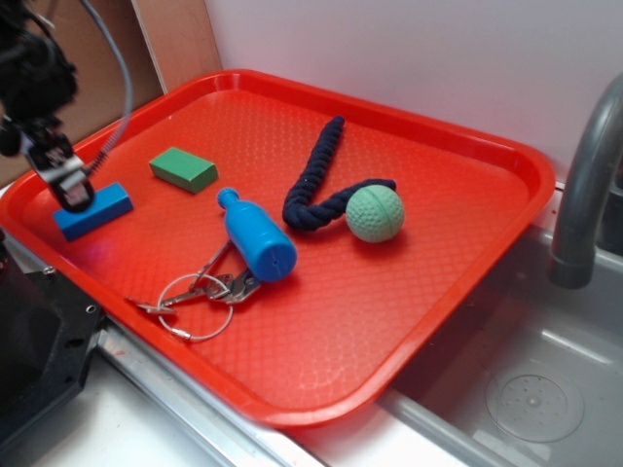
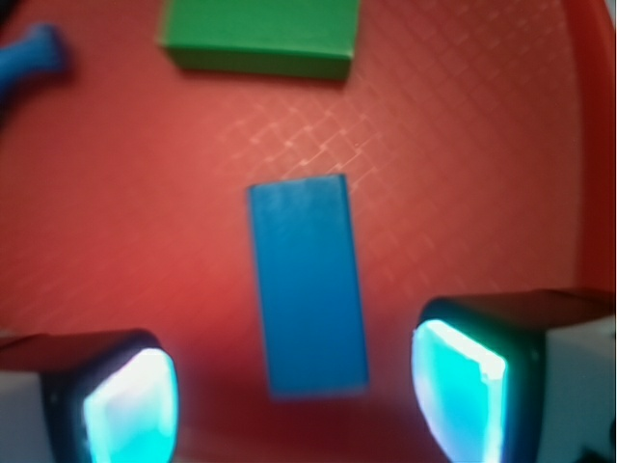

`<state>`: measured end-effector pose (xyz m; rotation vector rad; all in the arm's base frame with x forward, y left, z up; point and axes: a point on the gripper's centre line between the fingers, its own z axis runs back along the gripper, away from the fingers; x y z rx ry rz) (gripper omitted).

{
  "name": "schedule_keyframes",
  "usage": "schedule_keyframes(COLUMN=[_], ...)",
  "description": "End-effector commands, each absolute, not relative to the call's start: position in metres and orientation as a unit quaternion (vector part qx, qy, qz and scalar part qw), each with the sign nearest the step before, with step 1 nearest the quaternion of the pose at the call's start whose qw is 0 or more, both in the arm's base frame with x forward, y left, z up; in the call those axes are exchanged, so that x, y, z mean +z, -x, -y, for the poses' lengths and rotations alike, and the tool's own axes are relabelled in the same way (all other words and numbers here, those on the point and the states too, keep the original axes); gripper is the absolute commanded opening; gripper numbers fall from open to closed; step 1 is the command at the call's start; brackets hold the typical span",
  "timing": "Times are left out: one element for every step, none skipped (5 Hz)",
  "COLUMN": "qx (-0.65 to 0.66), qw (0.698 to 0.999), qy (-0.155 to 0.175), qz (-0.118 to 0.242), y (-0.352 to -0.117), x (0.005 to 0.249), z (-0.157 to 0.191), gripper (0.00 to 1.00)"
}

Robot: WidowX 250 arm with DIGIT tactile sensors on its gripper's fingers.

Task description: Grab the blue block.

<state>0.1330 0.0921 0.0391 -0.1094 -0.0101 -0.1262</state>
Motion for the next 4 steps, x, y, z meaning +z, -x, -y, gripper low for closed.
schedule_keyframes(qx=[-0.065, -0.05, -0.045, -0.04], qw=[0.997, 0.998, 0.998, 0.998], qy=[0.048, 0.041, 0.04, 0.04], qz=[0.002, 0.011, 0.009, 0.006], y=[-0.1416, -0.1403, -0.1399, -0.1395], x=[0.0105, 0.0101, 0.008, 0.0073], z=[-0.0887, -0.085, -0.0864, -0.088], gripper=[1.0, 0.0, 0.0, 0.0])
